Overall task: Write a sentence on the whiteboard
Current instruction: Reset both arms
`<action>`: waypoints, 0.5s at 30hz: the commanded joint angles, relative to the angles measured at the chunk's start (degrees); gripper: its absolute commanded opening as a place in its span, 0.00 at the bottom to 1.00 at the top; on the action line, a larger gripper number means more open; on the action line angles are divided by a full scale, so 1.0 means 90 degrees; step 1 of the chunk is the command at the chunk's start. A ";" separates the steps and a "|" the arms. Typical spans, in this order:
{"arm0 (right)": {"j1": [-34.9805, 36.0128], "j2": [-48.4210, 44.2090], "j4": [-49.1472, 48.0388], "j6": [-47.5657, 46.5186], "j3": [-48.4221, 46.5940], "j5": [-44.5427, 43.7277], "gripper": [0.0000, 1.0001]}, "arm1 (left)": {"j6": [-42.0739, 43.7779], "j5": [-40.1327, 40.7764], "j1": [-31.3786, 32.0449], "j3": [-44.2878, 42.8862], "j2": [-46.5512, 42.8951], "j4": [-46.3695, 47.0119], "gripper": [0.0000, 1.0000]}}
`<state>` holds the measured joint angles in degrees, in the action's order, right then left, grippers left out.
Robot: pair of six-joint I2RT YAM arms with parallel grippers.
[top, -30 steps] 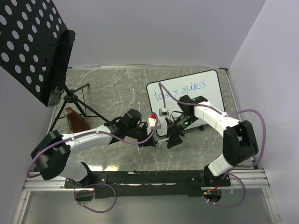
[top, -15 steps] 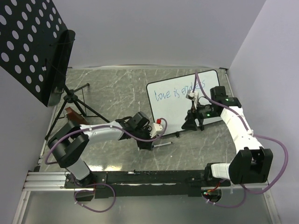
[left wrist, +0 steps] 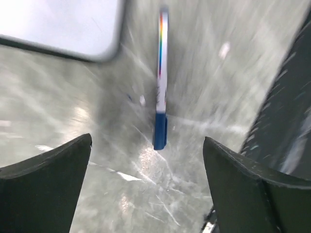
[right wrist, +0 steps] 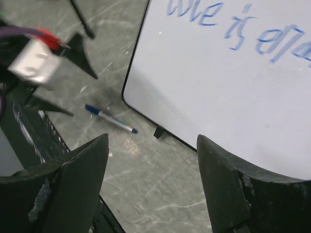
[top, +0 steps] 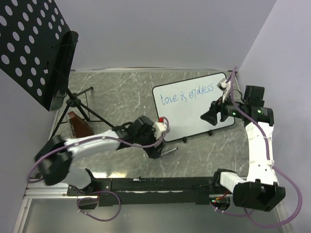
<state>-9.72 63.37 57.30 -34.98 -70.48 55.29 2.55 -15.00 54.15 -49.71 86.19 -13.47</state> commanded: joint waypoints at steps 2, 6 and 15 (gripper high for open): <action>-0.0337 -0.0693 -0.1530 0.2272 -0.0021 -0.1079 0.90 | -0.1549 0.0437 -0.0410 -0.0208 -0.1985 0.1173 0.97; -0.0327 -0.1249 -0.2439 0.3484 0.0223 -0.2507 1.00 | -0.3045 0.0243 -0.1220 -0.0511 -0.2526 0.1439 0.97; -0.0337 -0.1935 -0.2891 0.3720 0.0323 -0.4636 1.00 | -0.3721 0.0523 -0.1730 -0.1244 -0.2672 0.1146 0.97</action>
<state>-12.53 45.74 33.69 -5.48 -65.28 24.97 -26.94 -12.95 39.18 -58.28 62.46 -1.93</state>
